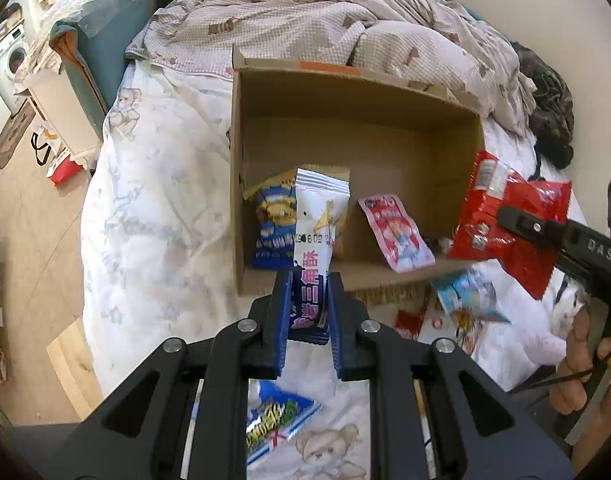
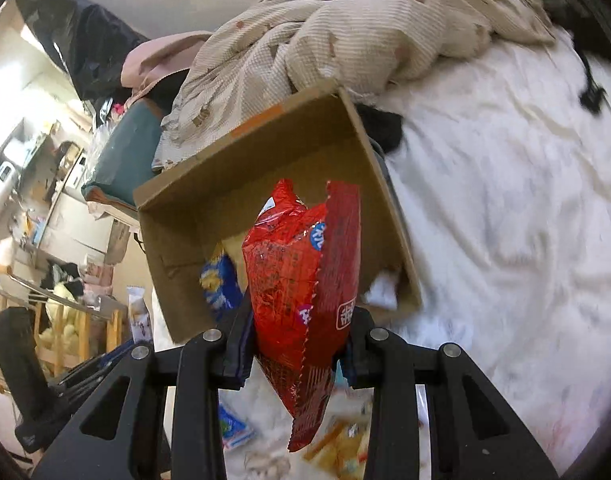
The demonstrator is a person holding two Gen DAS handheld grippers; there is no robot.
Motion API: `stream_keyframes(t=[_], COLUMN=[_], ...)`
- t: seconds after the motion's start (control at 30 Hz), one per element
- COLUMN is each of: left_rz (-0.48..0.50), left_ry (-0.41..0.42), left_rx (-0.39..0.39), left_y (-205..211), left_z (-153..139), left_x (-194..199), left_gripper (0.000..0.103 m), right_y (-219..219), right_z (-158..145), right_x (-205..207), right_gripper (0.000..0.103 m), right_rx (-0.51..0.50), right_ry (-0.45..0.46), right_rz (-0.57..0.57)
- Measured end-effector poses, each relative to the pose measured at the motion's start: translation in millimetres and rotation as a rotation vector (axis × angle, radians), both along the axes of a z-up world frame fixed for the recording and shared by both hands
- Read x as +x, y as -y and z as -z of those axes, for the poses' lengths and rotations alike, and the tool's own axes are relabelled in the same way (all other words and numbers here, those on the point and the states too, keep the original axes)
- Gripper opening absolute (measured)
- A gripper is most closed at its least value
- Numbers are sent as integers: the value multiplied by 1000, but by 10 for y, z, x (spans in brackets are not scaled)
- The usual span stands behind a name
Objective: Organize snacks
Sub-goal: 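Carry both snacks into the box and open both grippers to release them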
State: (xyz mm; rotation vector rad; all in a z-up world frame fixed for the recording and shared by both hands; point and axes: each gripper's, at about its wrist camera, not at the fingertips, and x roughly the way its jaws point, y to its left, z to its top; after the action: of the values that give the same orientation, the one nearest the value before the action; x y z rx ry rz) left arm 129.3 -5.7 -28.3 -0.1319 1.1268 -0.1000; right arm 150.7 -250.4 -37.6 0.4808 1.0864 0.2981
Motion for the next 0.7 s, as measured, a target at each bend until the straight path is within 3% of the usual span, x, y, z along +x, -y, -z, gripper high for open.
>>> stream_keyframes(t=[0.1,0.3,0.47,0.57,0.7], left_rz=[3,14,11,19,21], left_ry=[3,6,-32,-32,-6], left_rx=[-2,2,-13,-14,20], left_y=[6,56,80,126,196], left_z=[17,83,239,294,345], left_x=[107,298,471,567,677], left_gripper=[14,14,14,15,15], right_y=[-214,-676,-847,-777,-642], right_z=[48,497,705,713,783], right_x=[241,559,726,801,911], right_gripper=[35,35,35,35,38], right_rx=[-87,-320,-417,-314,-18], right_ry=[-2,-67,-47,-57,-140], right_rz=[-68,-236,-287,-270,-293])
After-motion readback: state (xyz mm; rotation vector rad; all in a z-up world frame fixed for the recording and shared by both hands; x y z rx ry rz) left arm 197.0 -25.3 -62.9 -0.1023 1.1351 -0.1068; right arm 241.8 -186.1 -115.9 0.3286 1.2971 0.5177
